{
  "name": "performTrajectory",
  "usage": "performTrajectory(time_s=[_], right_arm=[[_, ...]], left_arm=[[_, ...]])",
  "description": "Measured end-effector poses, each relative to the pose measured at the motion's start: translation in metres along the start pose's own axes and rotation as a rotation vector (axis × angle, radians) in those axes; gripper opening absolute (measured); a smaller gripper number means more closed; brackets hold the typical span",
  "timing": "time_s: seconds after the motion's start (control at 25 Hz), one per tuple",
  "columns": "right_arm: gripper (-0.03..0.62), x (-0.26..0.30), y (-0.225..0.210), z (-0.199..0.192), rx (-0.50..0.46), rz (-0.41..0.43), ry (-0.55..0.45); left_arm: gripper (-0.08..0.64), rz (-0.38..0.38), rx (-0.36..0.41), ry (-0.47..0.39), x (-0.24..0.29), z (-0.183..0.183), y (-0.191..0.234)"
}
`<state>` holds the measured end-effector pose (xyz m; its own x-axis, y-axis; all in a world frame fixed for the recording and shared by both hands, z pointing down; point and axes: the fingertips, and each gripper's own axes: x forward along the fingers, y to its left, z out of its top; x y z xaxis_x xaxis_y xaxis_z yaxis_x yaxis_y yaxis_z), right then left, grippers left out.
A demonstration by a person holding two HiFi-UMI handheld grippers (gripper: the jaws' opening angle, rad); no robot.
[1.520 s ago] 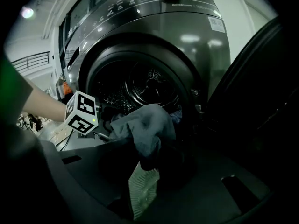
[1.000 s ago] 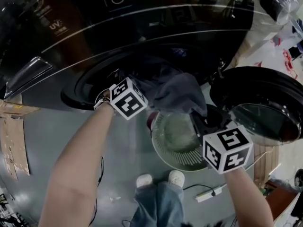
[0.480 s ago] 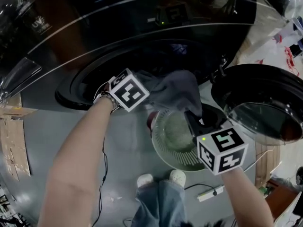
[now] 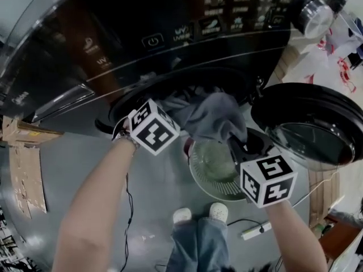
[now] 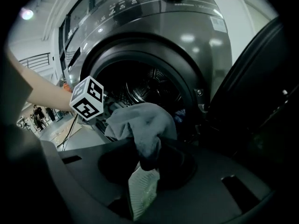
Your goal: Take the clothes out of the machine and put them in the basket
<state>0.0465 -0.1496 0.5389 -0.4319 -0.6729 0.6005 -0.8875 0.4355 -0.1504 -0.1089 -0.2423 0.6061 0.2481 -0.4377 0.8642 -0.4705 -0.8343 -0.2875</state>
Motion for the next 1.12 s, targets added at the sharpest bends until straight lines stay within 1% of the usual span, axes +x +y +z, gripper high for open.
performTrajectory(time_s=[0.12, 0.28, 0.44, 0.6, 0.92, 1.12], right_arm=[[0.091, -0.015, 0.003, 0.012, 0.011, -0.004, -0.007], [0.091, -0.036, 0.008, 0.027, 0.006, -0.018, -0.016], [0.091, -0.063, 0.010, 0.044, 0.030, -0.033, -0.050], [0.091, -0.092, 0.014, 0.064, 0.033, -0.031, -0.097], [0.091, -0.154, 0.023, 0.102, 0.017, -0.023, -0.148], [0.091, -0.197, 0.027, 0.128, 0.005, -0.019, -0.204]], left_arm=[[0.169, 0.038, -0.028, -0.024, -0.026, 0.007, 0.000], [0.167, 0.059, -0.068, -0.045, -0.058, 0.013, -0.006], [0.167, 0.065, -0.138, -0.116, -0.092, 0.026, -0.017], [0.167, 0.066, -0.180, -0.175, -0.125, 0.038, -0.026], [0.167, 0.064, -0.229, -0.225, -0.189, 0.065, -0.040], [0.167, 0.056, -0.275, -0.264, -0.227, 0.087, -0.053]])
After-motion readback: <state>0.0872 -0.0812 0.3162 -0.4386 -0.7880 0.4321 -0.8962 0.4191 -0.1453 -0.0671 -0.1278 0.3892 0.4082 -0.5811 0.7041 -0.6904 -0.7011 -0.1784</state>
